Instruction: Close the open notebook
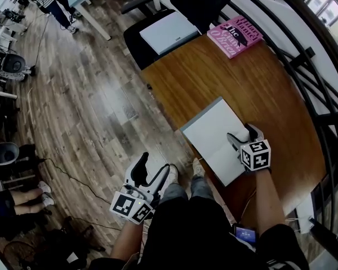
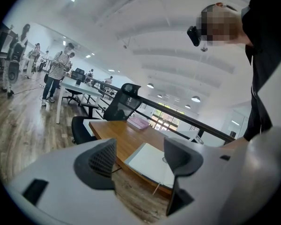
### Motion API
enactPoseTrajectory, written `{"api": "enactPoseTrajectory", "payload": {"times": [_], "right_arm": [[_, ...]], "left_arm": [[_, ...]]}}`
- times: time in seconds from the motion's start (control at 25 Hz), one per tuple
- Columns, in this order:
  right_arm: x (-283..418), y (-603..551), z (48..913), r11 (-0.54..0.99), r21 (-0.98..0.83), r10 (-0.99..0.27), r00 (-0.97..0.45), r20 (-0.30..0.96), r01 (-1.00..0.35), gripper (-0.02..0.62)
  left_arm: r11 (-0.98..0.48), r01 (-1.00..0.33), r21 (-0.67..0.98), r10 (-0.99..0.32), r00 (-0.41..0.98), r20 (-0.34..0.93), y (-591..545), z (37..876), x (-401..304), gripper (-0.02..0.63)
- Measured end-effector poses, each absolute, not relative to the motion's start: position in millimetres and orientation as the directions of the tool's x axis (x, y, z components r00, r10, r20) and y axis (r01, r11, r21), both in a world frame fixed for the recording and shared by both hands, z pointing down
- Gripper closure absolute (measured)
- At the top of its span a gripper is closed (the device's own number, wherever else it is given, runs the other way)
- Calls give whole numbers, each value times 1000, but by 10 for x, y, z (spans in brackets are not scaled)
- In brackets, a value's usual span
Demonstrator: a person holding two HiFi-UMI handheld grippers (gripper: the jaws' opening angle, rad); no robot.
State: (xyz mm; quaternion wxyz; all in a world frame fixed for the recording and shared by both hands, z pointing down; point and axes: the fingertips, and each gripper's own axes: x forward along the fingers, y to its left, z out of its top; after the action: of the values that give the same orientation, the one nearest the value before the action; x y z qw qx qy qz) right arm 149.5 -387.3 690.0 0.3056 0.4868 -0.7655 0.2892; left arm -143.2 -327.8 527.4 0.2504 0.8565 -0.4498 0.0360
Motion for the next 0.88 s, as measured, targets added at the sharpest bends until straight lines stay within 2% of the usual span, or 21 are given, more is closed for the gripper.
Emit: {"api": "enactPoseTrajectory", "payload": {"times": [0.52,0.88], "right_arm": [[1118,-3643,6931,330,-138,-581,-316,751,-934,228],[1074,-3604,6902,296,-138,-591,-295,751,-945,224]], "left_arm": [[-508,-756,413,-693,644,326,-3235,5472,-1644,295],[-539,-704,462,-615,704,355,-3429,5792,-1524,295]]}}
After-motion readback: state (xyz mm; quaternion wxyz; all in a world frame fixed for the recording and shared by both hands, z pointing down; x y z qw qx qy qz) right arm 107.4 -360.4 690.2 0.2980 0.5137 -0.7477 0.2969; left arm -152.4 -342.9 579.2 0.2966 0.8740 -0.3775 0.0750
